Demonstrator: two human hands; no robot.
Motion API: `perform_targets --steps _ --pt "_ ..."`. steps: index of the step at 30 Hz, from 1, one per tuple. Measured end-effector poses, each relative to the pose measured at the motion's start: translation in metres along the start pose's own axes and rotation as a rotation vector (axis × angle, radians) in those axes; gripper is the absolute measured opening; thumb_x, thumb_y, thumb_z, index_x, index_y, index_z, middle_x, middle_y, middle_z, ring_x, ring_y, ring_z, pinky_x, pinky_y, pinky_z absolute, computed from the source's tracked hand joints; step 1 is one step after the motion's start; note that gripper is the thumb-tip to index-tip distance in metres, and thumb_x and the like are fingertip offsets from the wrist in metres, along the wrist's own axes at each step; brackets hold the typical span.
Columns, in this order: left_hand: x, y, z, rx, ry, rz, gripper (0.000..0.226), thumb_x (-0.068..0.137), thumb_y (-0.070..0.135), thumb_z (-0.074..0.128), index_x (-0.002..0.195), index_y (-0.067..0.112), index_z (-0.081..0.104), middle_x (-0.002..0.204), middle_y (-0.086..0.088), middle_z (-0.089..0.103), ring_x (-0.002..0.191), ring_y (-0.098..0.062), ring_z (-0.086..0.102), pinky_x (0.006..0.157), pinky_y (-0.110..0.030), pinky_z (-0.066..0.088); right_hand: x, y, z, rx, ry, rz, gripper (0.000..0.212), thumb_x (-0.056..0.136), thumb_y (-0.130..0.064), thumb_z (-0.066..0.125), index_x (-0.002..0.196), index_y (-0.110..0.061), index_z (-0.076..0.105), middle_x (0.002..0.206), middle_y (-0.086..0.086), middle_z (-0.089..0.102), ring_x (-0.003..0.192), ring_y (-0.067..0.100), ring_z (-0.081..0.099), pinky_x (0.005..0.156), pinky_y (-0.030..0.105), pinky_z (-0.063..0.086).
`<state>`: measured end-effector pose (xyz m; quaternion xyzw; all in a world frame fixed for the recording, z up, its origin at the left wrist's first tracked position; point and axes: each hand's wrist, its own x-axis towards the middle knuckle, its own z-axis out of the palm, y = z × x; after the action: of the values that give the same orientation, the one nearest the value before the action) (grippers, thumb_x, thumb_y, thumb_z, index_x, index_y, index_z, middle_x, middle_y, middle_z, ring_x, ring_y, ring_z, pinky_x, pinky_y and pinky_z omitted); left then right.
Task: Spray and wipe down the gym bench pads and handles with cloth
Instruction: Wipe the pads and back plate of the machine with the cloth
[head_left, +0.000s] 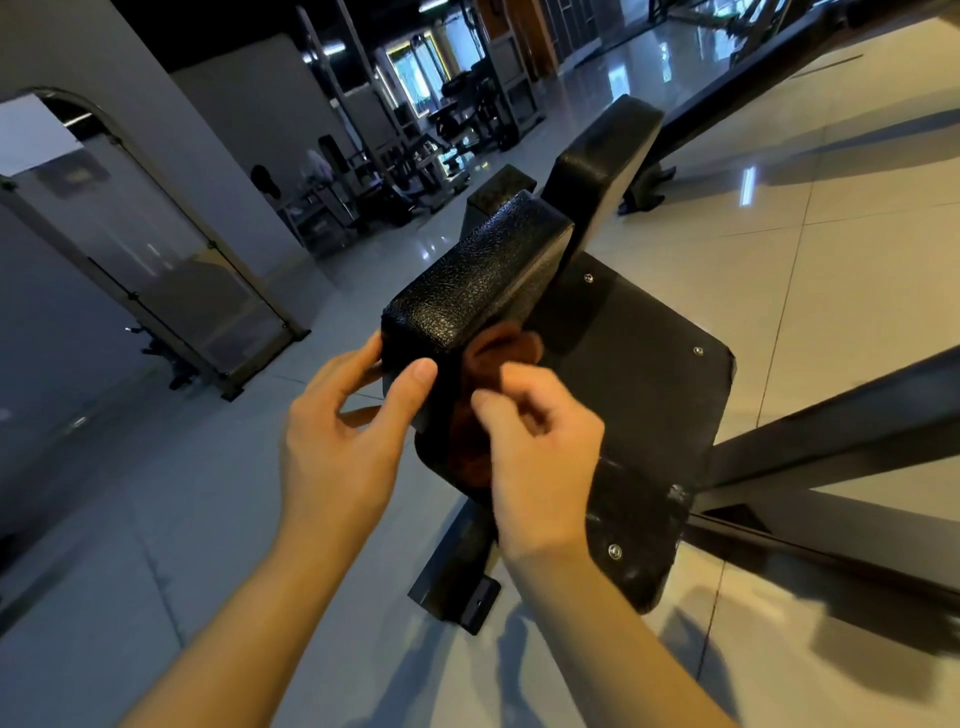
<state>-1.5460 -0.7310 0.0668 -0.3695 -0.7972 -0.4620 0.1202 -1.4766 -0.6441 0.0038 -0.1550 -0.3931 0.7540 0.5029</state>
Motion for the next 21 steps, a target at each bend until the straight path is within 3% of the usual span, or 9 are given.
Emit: perform_targets --steps 2,4,7,9,11,14,18,21 --pt "0.001 0.003 -0.001 -0.022 -0.001 -0.014 0.035 0.082 0.056 0.065 0.117 0.053 0.057 0.108 0.026 0.067 0.109 -0.003 0.066 0.073 -0.004 0.048 -0.003 0.004 -0.005 -0.015 -0.012 0.116 0.015 0.090 0.001 0.064 0.081 -0.005 0.074 0.069 0.006 0.066 0.066 0.012 0.061 0.064 0.026 0.052" --pt "0.000 0.004 -0.002 -0.034 -0.007 -0.020 0.033 0.082 0.058 0.064 0.115 0.055 0.057 0.108 0.025 0.067 0.110 -0.007 0.067 0.073 -0.005 0.049 0.011 0.007 -0.015 0.006 0.079 0.224 0.019 0.088 -0.004 0.065 0.074 -0.011 0.074 0.066 0.003 0.063 0.065 0.014 0.059 0.063 0.033 0.050" --pt "-0.001 0.004 -0.002 -0.052 -0.015 -0.024 0.041 0.082 0.058 0.063 0.121 0.049 0.059 0.113 0.021 0.068 0.111 -0.010 0.067 0.074 -0.004 0.049 0.051 0.010 -0.027 0.014 0.281 0.239 0.015 0.086 -0.008 0.068 0.077 -0.017 0.076 0.077 0.004 0.069 0.077 0.018 0.065 0.076 0.042 0.057" --pt "-0.002 0.002 0.000 -0.053 -0.014 -0.009 0.052 0.082 0.057 0.063 0.131 0.039 0.061 0.117 0.017 0.069 0.112 -0.008 0.066 0.075 -0.005 0.049 0.079 0.007 -0.024 0.041 0.327 0.268 0.016 0.092 -0.006 0.066 0.085 -0.019 0.075 0.090 0.009 0.073 0.089 0.024 0.071 0.089 0.046 0.060" --pt "-0.003 0.002 0.000 -0.054 -0.014 0.001 0.056 0.083 0.056 0.064 0.134 0.036 0.060 0.120 0.017 0.068 0.113 0.000 0.064 0.075 -0.005 0.049 0.093 0.003 -0.011 0.106 0.313 0.305 0.017 0.093 -0.007 0.066 0.088 -0.021 0.073 0.098 0.012 0.072 0.096 0.027 0.070 0.093 0.052 0.058" --pt "-0.004 0.003 0.000 -0.055 -0.009 0.015 0.052 0.083 0.054 0.065 0.132 0.039 0.058 0.119 0.021 0.066 0.114 0.009 0.060 0.075 -0.003 0.048 0.063 -0.004 0.011 0.101 0.249 0.275 0.010 0.092 -0.012 0.067 0.088 -0.019 0.074 0.096 0.011 0.071 0.095 0.024 0.069 0.095 0.052 0.057" --pt "0.000 0.000 -0.001 -0.059 -0.012 0.007 0.041 0.084 0.053 0.065 0.125 0.046 0.059 0.117 0.022 0.067 0.113 -0.002 0.065 0.075 -0.008 0.051 0.007 -0.011 -0.001 0.103 0.103 0.285 0.011 0.096 -0.010 0.064 0.091 -0.006 0.072 0.090 0.010 0.071 0.090 0.022 0.070 0.087 0.043 0.058" --pt "-0.001 0.000 -0.001 -0.065 0.002 0.006 0.048 0.083 0.055 0.065 0.129 0.039 0.062 0.117 0.020 0.068 0.110 -0.008 0.067 0.075 -0.009 0.052 0.026 -0.001 -0.016 0.106 0.175 0.462 0.017 0.094 -0.008 0.064 0.080 -0.010 0.073 0.090 0.013 0.072 0.094 0.031 0.071 0.084 0.045 0.059"
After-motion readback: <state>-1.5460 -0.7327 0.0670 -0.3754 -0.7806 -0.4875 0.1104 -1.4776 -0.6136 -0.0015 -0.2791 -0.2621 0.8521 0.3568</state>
